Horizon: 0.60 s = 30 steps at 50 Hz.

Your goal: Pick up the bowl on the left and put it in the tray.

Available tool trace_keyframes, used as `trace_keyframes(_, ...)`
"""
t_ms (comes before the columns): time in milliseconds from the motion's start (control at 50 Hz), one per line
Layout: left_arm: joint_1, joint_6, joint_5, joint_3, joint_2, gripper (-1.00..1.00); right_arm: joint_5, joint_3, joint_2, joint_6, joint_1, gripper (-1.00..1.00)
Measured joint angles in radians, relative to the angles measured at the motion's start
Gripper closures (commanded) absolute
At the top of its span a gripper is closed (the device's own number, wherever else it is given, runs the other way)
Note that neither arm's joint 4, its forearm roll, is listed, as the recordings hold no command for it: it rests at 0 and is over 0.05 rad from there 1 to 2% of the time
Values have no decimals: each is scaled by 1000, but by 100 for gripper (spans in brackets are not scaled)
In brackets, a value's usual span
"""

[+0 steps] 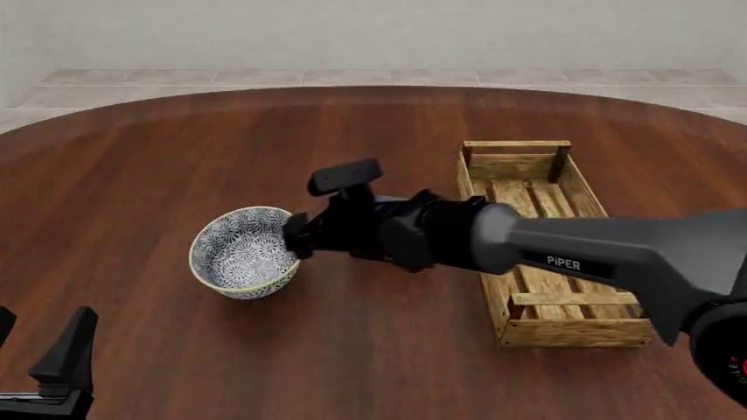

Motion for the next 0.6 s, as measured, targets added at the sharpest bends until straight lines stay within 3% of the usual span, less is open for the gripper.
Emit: trace_keyframes(600,0,0,0,0,0,-100,-12,-104,150,72,10,-100)
